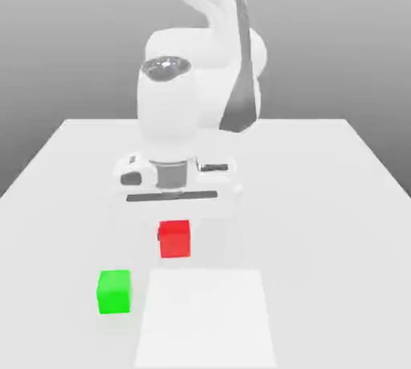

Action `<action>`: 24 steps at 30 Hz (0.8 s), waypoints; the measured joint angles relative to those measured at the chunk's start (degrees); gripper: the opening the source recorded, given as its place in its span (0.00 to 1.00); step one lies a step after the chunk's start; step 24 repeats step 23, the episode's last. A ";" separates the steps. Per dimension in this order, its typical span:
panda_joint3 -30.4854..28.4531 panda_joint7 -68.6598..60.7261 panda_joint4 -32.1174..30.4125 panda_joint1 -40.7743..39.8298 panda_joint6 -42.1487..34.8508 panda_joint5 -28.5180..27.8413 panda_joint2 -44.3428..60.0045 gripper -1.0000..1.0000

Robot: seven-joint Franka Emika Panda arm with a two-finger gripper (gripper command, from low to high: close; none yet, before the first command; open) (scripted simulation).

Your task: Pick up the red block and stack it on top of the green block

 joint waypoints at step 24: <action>-4.61 -12.09 11.09 -5.76 3.05 3.43 14.46 1.00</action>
